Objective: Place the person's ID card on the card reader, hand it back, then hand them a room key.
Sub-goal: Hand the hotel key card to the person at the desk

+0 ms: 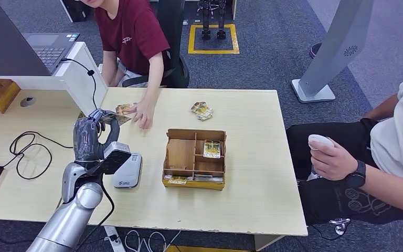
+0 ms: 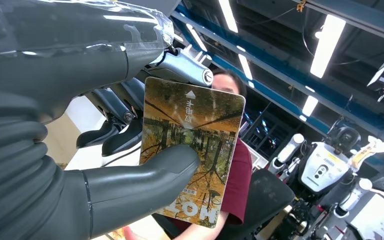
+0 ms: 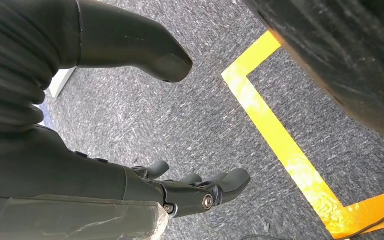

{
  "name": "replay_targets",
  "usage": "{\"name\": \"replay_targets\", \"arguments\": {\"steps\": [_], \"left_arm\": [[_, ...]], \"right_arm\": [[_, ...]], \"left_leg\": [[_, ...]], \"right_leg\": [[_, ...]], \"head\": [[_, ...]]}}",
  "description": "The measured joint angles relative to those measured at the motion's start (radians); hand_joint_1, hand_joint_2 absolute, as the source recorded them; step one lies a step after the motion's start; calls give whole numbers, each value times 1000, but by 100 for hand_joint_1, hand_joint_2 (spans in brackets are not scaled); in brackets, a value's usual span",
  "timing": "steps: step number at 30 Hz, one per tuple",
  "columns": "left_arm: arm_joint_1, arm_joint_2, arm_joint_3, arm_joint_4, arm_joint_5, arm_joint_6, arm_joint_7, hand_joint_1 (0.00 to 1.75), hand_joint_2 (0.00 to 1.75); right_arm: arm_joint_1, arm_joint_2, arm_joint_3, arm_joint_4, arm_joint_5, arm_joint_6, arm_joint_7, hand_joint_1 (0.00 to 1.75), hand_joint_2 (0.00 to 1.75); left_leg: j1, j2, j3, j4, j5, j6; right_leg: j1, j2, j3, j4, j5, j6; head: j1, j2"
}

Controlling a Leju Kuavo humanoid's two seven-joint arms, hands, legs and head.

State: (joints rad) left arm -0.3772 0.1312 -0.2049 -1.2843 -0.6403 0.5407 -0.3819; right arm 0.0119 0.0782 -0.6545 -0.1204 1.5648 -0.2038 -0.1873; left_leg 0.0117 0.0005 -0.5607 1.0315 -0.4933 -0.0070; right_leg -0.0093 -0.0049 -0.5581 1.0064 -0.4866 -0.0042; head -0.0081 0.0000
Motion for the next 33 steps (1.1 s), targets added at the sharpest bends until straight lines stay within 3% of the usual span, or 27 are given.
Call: {"name": "replay_targets", "arguments": {"steps": [11, 25, 29, 33], "left_arm": [[-71, 6, 0, 117, -170, 123, 78, 175, 175], [-128, 3, 0, 254, -198, 124, 90, 175, 175], [-130, 1, 0, 268, -187, 120, 88, 0, 175], [-131, -1, 0, 276, -138, 98, 86, 0, 175]], "right_arm": [[-2, 0, 3, 0, 0, 7, 12, 0, 175], [-5, 0, 4, 0, -4, 9, 12, 0, 175], [-5, 0, 4, 0, -10, 8, 12, 0, 175], [-5, 0, 4, 0, -13, 5, 12, 0, 175]], "left_leg": [[0, 0, -1, 0, 0, 0], [0, 0, -2, 0, 0, 0], [0, 0, -2, 0, 0, 0], [0, 0, -2, 0, 0, 0]], "right_leg": [[0, 0, -1, 0, 0, 0], [0, 1, -2, 0, 0, 0], [0, 1, -3, 0, 0, 0], [0, 1, -3, 0, 0, 0]], "head": [[0, 0], [0, 0], [0, 0], [0, 0]]}}
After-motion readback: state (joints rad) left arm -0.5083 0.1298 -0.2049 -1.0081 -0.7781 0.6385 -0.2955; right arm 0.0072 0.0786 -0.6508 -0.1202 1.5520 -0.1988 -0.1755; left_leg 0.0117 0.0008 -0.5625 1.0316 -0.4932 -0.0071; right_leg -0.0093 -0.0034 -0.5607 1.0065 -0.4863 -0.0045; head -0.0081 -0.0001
